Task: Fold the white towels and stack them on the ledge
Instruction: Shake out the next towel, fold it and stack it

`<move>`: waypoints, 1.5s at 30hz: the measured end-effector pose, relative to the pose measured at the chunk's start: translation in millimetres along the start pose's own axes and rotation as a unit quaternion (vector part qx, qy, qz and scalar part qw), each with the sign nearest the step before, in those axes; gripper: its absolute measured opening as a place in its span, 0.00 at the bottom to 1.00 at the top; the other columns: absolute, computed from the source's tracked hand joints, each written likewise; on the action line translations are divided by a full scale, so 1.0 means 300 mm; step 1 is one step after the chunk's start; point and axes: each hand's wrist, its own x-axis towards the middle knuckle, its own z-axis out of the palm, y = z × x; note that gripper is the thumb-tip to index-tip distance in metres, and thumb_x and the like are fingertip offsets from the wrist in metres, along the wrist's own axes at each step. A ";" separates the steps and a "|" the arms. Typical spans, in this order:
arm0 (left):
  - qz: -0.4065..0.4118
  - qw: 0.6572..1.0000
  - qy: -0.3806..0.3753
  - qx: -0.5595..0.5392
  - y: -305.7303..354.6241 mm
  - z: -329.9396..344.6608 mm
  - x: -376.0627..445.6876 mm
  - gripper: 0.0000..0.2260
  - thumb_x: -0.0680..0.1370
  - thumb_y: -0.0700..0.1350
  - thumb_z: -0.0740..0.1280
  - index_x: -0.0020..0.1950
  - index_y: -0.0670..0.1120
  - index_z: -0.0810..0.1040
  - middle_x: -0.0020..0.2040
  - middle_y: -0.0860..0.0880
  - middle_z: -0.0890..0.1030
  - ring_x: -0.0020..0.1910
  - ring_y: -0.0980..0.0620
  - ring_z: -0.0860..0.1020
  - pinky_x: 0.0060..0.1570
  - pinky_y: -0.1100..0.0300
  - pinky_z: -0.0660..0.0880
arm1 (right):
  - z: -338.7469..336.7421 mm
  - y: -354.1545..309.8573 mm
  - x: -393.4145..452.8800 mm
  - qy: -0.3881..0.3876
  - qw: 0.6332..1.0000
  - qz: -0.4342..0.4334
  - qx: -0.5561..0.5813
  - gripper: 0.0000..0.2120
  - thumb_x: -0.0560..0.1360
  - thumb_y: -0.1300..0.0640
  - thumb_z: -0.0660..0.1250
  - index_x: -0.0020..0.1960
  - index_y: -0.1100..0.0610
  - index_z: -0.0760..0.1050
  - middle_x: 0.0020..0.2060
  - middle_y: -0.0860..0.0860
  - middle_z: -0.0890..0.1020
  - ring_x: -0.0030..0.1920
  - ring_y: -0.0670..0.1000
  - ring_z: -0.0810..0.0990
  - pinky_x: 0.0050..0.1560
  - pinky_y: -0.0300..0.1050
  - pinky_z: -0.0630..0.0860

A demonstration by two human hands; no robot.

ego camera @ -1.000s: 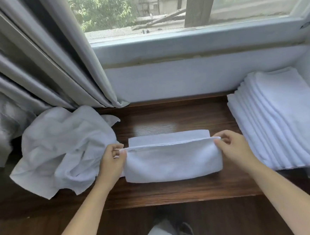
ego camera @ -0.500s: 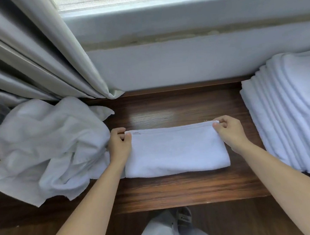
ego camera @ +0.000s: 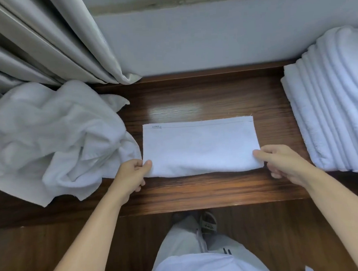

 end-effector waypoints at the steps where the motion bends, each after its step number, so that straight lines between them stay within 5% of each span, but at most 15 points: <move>1: -0.012 0.999 -0.013 -0.035 -0.008 0.007 0.001 0.13 0.83 0.53 0.66 0.57 0.44 0.79 0.41 0.46 0.78 0.33 0.52 0.75 0.30 0.59 0.71 | 0.004 0.002 0.000 -0.030 0.999 -0.001 0.041 0.12 0.82 0.50 0.68 0.52 0.59 0.80 0.30 0.51 0.72 0.27 0.48 0.62 0.27 0.42 0.61; 4: -0.010 0.988 -0.044 -0.146 -0.017 0.034 -0.005 0.13 0.84 0.51 0.64 0.59 0.42 0.78 0.47 0.45 0.80 0.31 0.52 0.78 0.25 0.61 0.71 | 0.021 0.006 0.014 -0.080 0.990 0.001 0.115 0.12 0.84 0.52 0.64 0.59 0.59 0.79 0.33 0.49 0.77 0.26 0.47 0.64 0.24 0.39 0.62; 10: 0.002 0.995 0.051 -0.089 -0.068 0.077 0.003 0.12 0.84 0.50 0.62 0.58 0.42 0.78 0.47 0.41 0.83 0.35 0.47 0.85 0.25 0.58 0.76 | 0.079 0.030 0.023 0.014 0.997 -0.015 0.079 0.13 0.85 0.52 0.63 0.63 0.60 0.75 0.51 0.57 0.85 0.38 0.56 0.87 0.25 0.39 0.76; 13: 0.026 0.992 0.121 -0.014 -0.066 0.115 -0.014 0.14 0.83 0.50 0.60 0.50 0.40 0.77 0.40 0.41 0.81 0.33 0.46 0.81 0.29 0.56 0.75 | 0.114 0.040 0.016 0.084 0.994 -0.040 0.057 0.12 0.85 0.51 0.63 0.59 0.60 0.75 0.43 0.63 0.85 0.30 0.54 0.84 0.26 0.42 0.75; 15: 0.053 0.984 0.169 0.035 -0.062 0.142 -0.034 0.14 0.83 0.50 0.60 0.48 0.41 0.75 0.41 0.43 0.79 0.39 0.44 0.80 0.34 0.55 0.72 | 0.128 0.050 0.010 0.129 0.990 -0.048 0.015 0.15 0.84 0.49 0.63 0.55 0.62 0.76 0.33 0.64 0.84 0.21 0.52 0.75 0.27 0.44 0.73; 17: 0.074 0.967 0.230 0.083 -0.062 0.168 -0.057 0.11 0.84 0.49 0.62 0.56 0.42 0.74 0.51 0.43 0.78 0.50 0.43 0.78 0.43 0.54 0.70 | 0.133 0.058 -0.001 0.185 0.981 -0.062 -0.017 0.15 0.82 0.46 0.65 0.54 0.59 0.77 0.29 0.59 0.84 0.21 0.52 0.75 0.30 0.46 0.75; 20: 0.176 0.908 0.324 0.200 -0.064 0.214 -0.099 0.16 0.82 0.45 0.66 0.67 0.42 0.71 0.66 0.41 0.73 0.63 0.42 0.74 0.56 0.50 0.74 | 0.147 0.067 -0.025 0.279 0.948 -0.126 -0.088 0.18 0.77 0.39 0.66 0.54 0.54 0.74 0.39 0.50 0.83 0.36 0.52 0.82 0.45 0.53 0.81; 24: 0.500 0.757 0.202 0.369 -0.073 0.330 -0.115 0.14 0.81 0.41 0.67 0.66 0.42 0.76 0.73 0.39 0.72 0.74 0.37 0.68 0.71 0.41 0.67 | 0.191 0.076 -0.017 0.260 0.936 -0.155 -0.180 0.24 0.76 0.42 0.70 0.63 0.53 0.65 0.51 0.50 0.77 0.50 0.56 0.76 0.53 0.53 0.75; 26: 0.526 0.722 0.110 0.436 -0.068 0.401 -0.115 0.18 0.83 0.45 0.65 0.71 0.43 0.72 0.78 0.41 0.68 0.79 0.36 0.61 0.76 0.39 0.62 | 0.198 0.083 0.006 0.242 0.947 -0.163 -0.134 0.23 0.78 0.48 0.70 0.66 0.56 0.65 0.56 0.52 0.77 0.53 0.55 0.75 0.53 0.50 0.73; 29: 0.429 0.748 0.058 0.504 -0.080 0.465 -0.086 0.29 0.85 0.60 0.56 0.82 0.49 0.56 0.84 0.45 0.55 0.83 0.39 0.49 0.79 0.37 0.51 | 0.176 0.089 0.035 0.253 0.948 -0.166 -0.095 0.20 0.79 0.51 0.69 0.66 0.57 0.67 0.58 0.53 0.78 0.55 0.53 0.75 0.52 0.47 0.70; 33: 0.371 0.756 0.069 0.535 -0.119 0.473 -0.042 0.34 0.83 0.67 0.49 0.84 0.52 0.45 0.85 0.48 0.45 0.83 0.42 0.41 0.78 0.35 0.44 | 0.174 0.096 0.049 0.270 0.944 -0.160 -0.105 0.20 0.78 0.49 0.70 0.64 0.57 0.68 0.56 0.54 0.77 0.58 0.58 0.77 0.53 0.51 0.74; 36: 0.372 0.758 0.063 0.532 -0.109 0.476 -0.044 0.35 0.82 0.68 0.47 0.84 0.52 0.43 0.84 0.49 0.43 0.83 0.42 0.40 0.78 0.35 0.42 | 0.213 0.106 0.030 0.347 0.825 -0.331 -0.300 0.22 0.77 0.48 0.70 0.65 0.59 0.72 0.57 0.58 0.77 0.59 0.62 0.74 0.57 0.58 0.73; 39: 0.387 0.756 0.053 0.525 -0.110 0.464 -0.045 0.35 0.82 0.69 0.47 0.84 0.54 0.43 0.85 0.48 0.43 0.83 0.42 0.41 0.78 0.34 0.42 | 0.263 0.105 0.028 0.283 0.713 -0.483 -0.422 0.23 0.75 0.42 0.70 0.62 0.57 0.75 0.65 0.60 0.76 0.66 0.65 0.73 0.62 0.62 0.68; 45: 0.395 0.755 0.053 0.520 -0.119 0.449 -0.042 0.36 0.81 0.70 0.46 0.84 0.55 0.43 0.85 0.49 0.43 0.83 0.43 0.40 0.77 0.34 0.42 | 0.284 0.104 0.093 0.155 0.763 -0.361 -0.513 0.31 0.80 0.34 0.57 0.76 0.50 0.64 0.81 0.56 0.59 0.81 0.58 0.55 0.78 0.62 0.55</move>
